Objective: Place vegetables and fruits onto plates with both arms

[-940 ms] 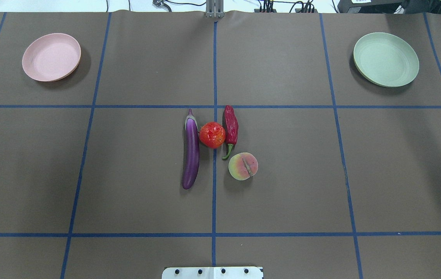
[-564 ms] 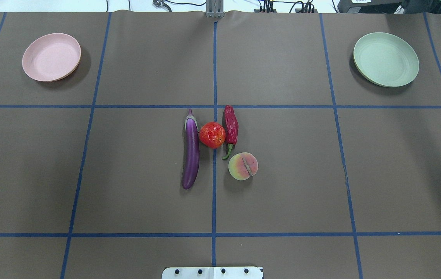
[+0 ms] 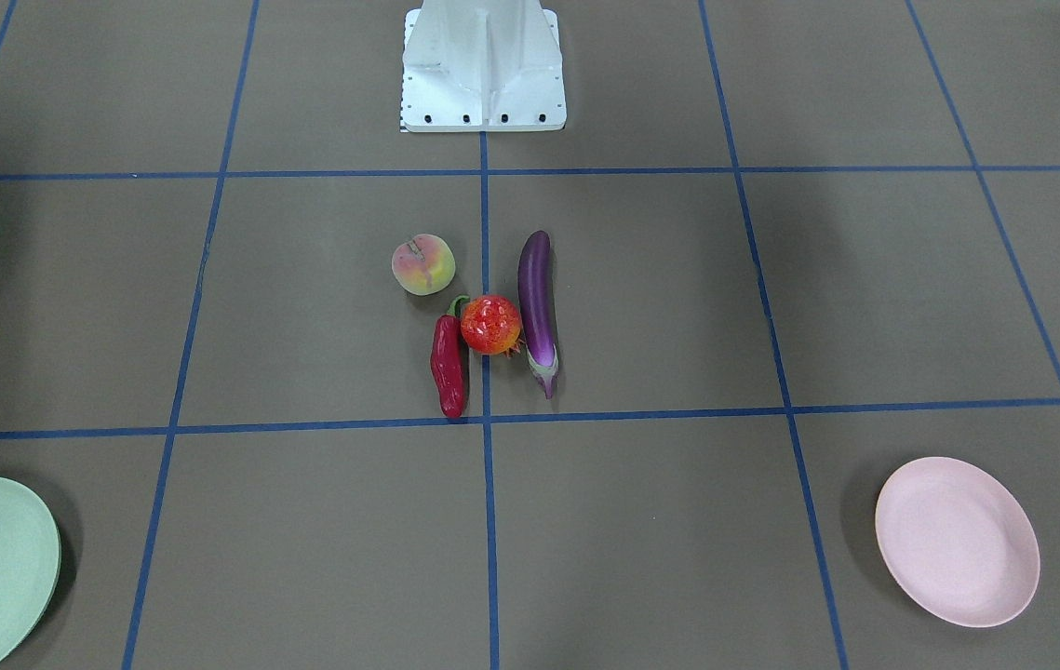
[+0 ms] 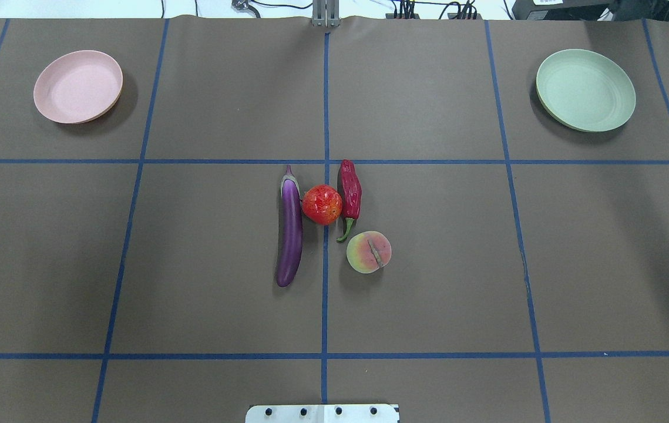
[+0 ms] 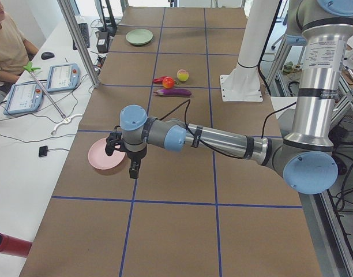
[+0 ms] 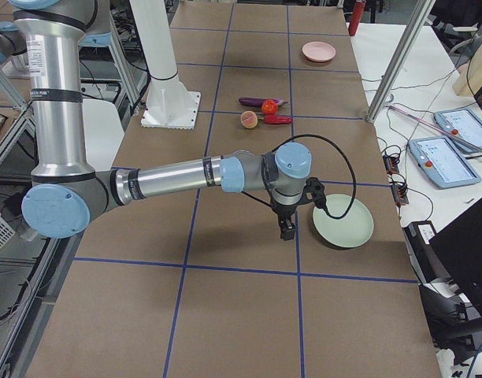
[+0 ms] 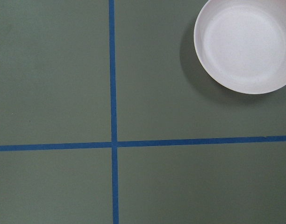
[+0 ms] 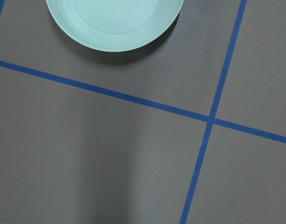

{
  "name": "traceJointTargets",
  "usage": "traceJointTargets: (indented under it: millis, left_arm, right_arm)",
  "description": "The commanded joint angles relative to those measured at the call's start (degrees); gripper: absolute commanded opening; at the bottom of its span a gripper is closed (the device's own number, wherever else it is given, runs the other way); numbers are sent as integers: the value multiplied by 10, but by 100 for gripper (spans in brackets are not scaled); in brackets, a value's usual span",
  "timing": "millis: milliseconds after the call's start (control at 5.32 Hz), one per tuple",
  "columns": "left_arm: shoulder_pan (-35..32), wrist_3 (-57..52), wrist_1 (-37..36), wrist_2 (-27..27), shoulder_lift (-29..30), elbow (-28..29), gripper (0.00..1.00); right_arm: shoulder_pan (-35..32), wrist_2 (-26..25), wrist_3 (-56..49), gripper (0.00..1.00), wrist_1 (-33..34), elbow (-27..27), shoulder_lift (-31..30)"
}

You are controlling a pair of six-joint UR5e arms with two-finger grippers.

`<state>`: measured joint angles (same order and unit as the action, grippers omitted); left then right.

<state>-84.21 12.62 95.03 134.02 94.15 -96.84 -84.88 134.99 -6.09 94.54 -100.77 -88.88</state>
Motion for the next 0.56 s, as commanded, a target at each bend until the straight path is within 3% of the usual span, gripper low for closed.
traceJointTargets:
  millis: [0, 376]
  left_arm:
    - [71, 3, 1, 1, 16, -21, 99]
    - [230, 266, -4, -38, 124, -70, 100]
  right_arm:
    - [5, 1, 4, 100, -9, 1, 0]
    - [5, 4, 3, 100, -9, 1, -1]
